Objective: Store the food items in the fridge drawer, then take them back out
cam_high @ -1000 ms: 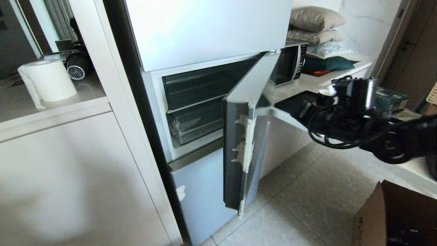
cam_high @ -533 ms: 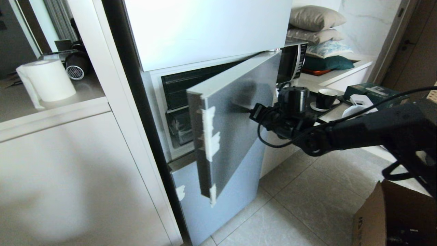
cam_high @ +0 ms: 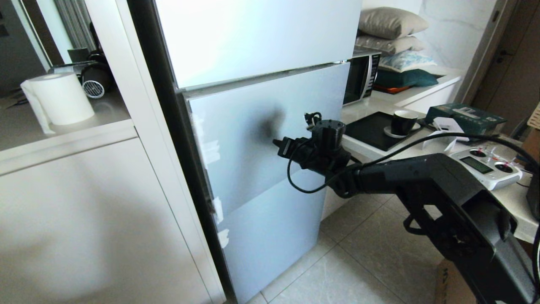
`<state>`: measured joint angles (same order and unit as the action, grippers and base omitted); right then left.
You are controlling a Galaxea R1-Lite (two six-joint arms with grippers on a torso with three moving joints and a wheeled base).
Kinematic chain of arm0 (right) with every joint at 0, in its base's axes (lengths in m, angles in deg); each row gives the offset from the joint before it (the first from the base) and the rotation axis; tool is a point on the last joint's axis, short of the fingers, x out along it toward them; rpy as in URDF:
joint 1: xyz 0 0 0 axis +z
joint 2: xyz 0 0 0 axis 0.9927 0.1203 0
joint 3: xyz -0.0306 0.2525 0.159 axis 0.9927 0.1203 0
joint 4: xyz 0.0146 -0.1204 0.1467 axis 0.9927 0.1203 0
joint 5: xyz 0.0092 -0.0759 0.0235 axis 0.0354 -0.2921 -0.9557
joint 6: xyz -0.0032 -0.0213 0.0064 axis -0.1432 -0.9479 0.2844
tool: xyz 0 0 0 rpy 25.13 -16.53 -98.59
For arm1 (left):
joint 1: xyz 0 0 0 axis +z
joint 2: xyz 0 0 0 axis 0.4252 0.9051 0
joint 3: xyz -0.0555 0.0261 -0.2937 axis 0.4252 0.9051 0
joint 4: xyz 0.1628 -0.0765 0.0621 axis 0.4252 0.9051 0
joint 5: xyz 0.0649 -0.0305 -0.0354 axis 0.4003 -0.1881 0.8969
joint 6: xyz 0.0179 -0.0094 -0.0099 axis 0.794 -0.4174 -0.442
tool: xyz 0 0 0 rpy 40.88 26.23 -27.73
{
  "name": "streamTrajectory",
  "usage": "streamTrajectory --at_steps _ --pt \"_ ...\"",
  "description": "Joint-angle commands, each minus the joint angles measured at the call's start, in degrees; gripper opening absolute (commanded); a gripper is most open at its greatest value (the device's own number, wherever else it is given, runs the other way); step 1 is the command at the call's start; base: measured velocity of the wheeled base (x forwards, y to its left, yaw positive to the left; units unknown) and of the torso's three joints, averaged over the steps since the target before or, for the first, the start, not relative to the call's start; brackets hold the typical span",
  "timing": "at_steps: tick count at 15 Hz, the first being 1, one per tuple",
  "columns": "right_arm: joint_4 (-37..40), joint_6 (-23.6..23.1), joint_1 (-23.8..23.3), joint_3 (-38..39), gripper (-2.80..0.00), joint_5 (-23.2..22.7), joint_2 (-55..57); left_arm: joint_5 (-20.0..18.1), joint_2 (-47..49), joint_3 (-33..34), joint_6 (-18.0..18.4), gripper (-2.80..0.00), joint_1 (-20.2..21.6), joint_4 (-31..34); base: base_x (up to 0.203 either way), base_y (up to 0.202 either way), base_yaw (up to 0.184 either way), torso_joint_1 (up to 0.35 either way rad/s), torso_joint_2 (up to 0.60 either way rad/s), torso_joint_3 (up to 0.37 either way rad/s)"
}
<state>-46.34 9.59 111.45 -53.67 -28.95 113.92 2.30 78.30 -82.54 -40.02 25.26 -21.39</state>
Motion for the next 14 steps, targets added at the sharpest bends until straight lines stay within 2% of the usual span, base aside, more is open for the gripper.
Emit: streamTrajectory --at_steps 1,3,5,8,11,14 --pt "-10.4 0.0 0.0 -0.6 -2.80 -1.2 4.6 0.0 0.1 0.0 0.0 -2.80 0.1 0.0 0.000 0.000 0.000 0.000 0.00 0.000" --pt "-17.8 -0.1 -0.1 -0.5 -2.80 -0.5 6.5 0.0 0.0 0.0 0.0 -2.80 0.1 0.0 0.000 0.000 0.000 0.000 0.00 0.000" --pt "-19.4 -0.1 0.0 0.2 -2.80 2.7 6.1 0.0 0.1 0.0 0.0 -2.80 0.0 0.0 0.000 0.000 0.000 0.000 0.00 0.000" --pt "-21.9 -0.3 0.2 9.0 -2.80 4.5 0.2 0.0 0.1 0.0 0.0 -2.80 0.1 0.0 0.000 0.000 0.000 0.000 0.00 0.000" --pt "-22.8 -1.4 0.5 30.0 -2.80 4.7 -17.3 0.0 0.1 0.0 -0.1 -2.80 0.1 0.0 0.000 0.000 0.000 0.000 0.00 0.000" --pt "-23.2 -5.1 0.6 52.7 -2.80 4.9 -38.9 0.0 0.0 0.0 0.0 -2.80 0.1 0.0 0.000 0.000 0.000 0.000 0.00 0.000"
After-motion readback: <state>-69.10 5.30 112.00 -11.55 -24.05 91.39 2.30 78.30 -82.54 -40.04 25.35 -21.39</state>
